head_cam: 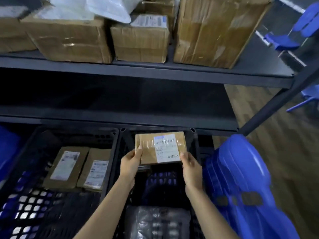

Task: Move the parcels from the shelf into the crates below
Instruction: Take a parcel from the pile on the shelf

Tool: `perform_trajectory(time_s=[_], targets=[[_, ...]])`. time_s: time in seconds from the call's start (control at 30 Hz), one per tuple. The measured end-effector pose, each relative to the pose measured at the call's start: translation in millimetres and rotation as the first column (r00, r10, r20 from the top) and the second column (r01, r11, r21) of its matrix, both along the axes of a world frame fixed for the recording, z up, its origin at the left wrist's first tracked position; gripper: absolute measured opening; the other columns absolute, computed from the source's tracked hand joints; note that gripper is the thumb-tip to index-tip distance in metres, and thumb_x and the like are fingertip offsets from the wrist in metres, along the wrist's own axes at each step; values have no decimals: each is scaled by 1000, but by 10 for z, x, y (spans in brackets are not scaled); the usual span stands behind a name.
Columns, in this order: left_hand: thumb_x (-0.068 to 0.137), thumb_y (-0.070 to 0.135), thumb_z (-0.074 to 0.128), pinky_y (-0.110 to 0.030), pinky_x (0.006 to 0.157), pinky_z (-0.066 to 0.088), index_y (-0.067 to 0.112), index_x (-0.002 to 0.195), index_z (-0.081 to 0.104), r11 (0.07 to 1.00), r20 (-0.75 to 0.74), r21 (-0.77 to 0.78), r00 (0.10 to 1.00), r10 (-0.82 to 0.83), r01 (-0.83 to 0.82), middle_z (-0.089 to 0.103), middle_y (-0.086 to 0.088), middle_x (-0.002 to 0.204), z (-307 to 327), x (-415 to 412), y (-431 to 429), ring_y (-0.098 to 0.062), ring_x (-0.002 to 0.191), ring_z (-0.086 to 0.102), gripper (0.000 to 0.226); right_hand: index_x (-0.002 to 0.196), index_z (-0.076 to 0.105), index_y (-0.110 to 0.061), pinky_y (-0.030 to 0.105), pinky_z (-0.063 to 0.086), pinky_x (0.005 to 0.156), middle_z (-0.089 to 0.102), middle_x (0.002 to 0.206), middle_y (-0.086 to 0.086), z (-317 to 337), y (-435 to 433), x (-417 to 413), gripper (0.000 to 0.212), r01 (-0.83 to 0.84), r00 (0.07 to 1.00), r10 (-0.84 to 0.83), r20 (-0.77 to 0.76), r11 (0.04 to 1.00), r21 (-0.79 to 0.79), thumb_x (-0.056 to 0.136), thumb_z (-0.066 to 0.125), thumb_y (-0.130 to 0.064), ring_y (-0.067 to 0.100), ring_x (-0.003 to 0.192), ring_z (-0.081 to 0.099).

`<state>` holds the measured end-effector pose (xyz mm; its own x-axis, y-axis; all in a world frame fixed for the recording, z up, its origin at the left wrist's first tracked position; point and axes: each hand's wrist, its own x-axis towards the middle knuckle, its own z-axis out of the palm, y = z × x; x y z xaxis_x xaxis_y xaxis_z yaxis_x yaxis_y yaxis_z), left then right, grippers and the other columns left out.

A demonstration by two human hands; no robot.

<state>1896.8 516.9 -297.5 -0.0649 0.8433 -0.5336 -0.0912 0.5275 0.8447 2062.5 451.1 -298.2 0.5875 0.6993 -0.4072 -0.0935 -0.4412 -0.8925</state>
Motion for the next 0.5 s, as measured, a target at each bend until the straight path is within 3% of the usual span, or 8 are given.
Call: perform_trajectory(time_s=[0.1,0.23,0.3,0.37,0.4,0.43,0.5], targets=[[82,46,67,-39,87,56,13,102,72,997,-24,-77,999,-28,26,77,-3,89,-474,89,-41,-21,88,72,39,119,62,-12,43,48,94,64,122,12,-490,-36,-99,48,80,954,-130,-271,979,-190,84,67,-44,24,104,60],[83,52,64,-43,95,51,15,118,67,987,-122,-139,988,-96,79,72,-3,106,-1019,197,-65,-23,104,65,51,130,55,-15,48,50,94,60,126,13,-1075,-83,-241,68,122,789,-294,-539,936,-331,74,74,-49,32,110,60],[86,50,60,-42,93,53,16,111,69,982,-174,-142,973,-151,126,72,-3,102,-1208,235,-40,-21,100,65,43,129,56,-17,50,45,100,60,127,11,-1314,-67,-235,66,115,790,-298,-536,931,-347,75,71,-52,31,113,58],[91,44,57,-36,72,54,17,80,68,977,-320,-96,923,-213,193,67,-2,76,-1362,281,9,-17,73,63,31,118,63,-15,50,46,99,64,120,11,-1495,-31,-182,55,129,815,-309,-490,921,-367,78,69,-52,30,108,60],[92,41,56,-32,59,45,16,70,62,969,-405,-65,882,-242,237,61,-1,65,-1429,313,35,-15,61,57,33,107,67,-15,50,47,98,65,116,12,-1574,-11,-145,46,148,825,-324,-462,914,-377,79,68,-51,31,105,61],[92,38,56,-31,53,39,16,70,58,959,-462,-41,845,-268,281,57,1,60,-1475,349,55,-12,55,52,32,96,67,-18,51,47,97,66,113,12,-1629,11,-109,36,164,833,-336,-441,909,-382,80,67,-51,32,104,61],[91,33,59,-20,50,38,17,86,61,937,-536,5,792,-291,348,58,10,66,-1547,431,96,-5,60,52,16,83,63,-23,51,46,98,64,112,12,-1727,44,-49,29,195,847,-355,-397,901,-389,83,64,-52,32,104,60]])
